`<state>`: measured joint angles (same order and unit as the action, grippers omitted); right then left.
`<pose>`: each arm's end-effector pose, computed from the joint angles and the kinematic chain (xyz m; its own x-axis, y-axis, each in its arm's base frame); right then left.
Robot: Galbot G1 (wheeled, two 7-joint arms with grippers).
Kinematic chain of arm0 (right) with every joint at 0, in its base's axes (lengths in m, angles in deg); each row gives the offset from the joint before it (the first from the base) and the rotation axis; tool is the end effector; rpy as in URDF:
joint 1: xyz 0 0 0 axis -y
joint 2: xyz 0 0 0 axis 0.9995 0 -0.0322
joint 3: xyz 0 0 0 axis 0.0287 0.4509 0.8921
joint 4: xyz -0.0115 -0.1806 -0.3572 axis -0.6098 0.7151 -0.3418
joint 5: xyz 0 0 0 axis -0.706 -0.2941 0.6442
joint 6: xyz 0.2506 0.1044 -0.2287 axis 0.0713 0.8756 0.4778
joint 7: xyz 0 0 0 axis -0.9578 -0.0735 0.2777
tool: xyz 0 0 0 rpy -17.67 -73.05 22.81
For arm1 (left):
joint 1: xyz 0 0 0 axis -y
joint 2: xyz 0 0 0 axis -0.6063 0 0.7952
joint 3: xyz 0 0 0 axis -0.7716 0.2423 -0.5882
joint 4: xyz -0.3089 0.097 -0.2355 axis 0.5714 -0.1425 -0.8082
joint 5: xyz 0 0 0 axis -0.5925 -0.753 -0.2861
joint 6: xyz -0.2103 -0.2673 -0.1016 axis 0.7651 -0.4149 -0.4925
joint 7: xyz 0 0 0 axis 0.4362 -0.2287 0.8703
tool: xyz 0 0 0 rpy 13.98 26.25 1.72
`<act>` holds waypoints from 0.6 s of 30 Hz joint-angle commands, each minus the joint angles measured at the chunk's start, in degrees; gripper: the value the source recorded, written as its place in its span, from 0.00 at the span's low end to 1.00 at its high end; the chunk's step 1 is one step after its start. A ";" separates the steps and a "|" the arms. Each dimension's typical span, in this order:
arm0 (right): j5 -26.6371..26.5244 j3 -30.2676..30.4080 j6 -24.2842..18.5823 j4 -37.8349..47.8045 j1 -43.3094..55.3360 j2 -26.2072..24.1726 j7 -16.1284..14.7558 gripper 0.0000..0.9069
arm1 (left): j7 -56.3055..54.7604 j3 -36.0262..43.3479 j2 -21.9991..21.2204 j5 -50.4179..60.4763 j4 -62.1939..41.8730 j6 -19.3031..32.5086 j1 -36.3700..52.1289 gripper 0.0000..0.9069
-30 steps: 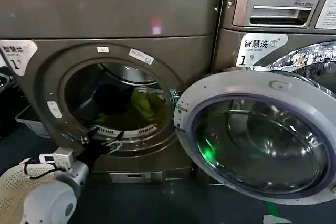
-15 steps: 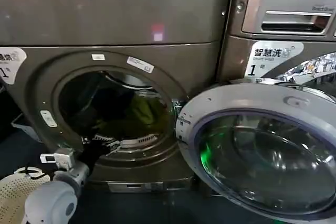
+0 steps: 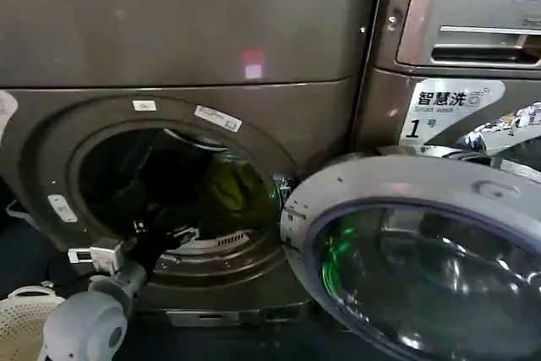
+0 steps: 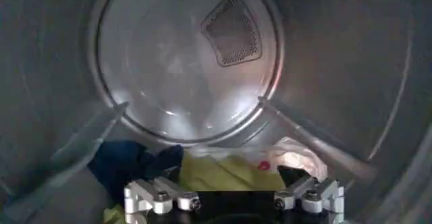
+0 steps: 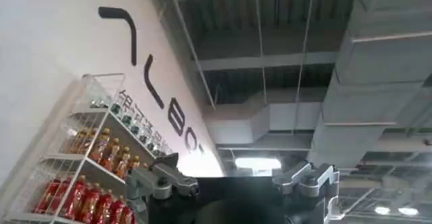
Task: Grasp the clothes from the dryer.
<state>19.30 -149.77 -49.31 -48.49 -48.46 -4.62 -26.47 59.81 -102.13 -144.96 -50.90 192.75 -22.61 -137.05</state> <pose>-0.1310 -0.3904 0.0566 -0.2525 0.7075 -0.6601 0.9651 0.2328 -0.1196 0.2443 0.0799 -0.2028 -0.9587 0.1389 0.2483 0.1469 0.9891 0.0140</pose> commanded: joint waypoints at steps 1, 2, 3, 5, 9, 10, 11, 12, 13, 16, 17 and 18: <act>0.00 0.00 -0.02 0.00 0.04 -0.03 0.00 1.00 | 0.01 0.05 -0.01 0.02 -0.07 -0.13 0.02 1.00; 0.01 -0.01 -0.03 0.05 0.04 -0.04 -0.02 1.00 | 0.02 0.10 -0.02 0.03 -0.09 -0.15 0.06 1.00; 0.01 -0.03 -0.03 0.07 0.02 -0.04 -0.02 1.00 | 0.01 0.15 -0.03 0.04 -0.10 -0.14 0.07 1.00; -0.01 -0.08 -0.05 0.09 -0.02 -0.04 -0.05 1.00 | 0.01 0.33 -0.09 0.13 -0.16 -0.15 0.14 1.00; 0.00 -0.03 -0.07 0.01 0.01 0.01 -0.05 1.00 | 0.01 0.42 -0.02 0.09 -0.13 -0.17 0.15 1.00; 0.00 -0.02 -0.07 0.00 0.00 -0.01 -0.05 1.00 | 0.00 0.36 0.02 0.08 -0.11 -0.19 0.13 1.00; 0.01 0.01 -0.16 -0.01 -0.04 -0.01 -0.02 1.00 | 0.02 0.32 0.05 0.06 -0.06 -0.20 0.09 1.00; 0.10 0.03 -0.05 -0.09 -0.07 -0.02 -0.03 1.00 | 0.00 0.29 0.09 0.06 0.02 -0.21 0.01 1.00; 0.08 0.07 -0.09 -0.22 -0.04 -0.01 -0.30 1.00 | 0.03 0.20 0.14 0.00 0.15 -0.20 -0.14 1.00; 0.11 0.24 -0.48 -0.28 0.14 -0.04 -0.28 1.00 | 0.04 0.09 0.14 0.01 0.25 -0.21 -0.25 1.00; 0.12 0.28 -0.58 -0.28 0.15 -0.04 -0.28 1.00 | 0.03 0.09 0.14 0.01 0.26 -0.22 -0.25 1.00; 0.09 0.30 -0.75 -0.34 0.19 0.01 -0.19 1.00 | 0.03 0.06 0.12 0.01 0.29 -0.23 -0.28 1.00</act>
<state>19.37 -149.51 -49.81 -48.74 -48.36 -4.64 -26.61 59.84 -102.03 -144.82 -50.86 192.95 -22.61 -137.25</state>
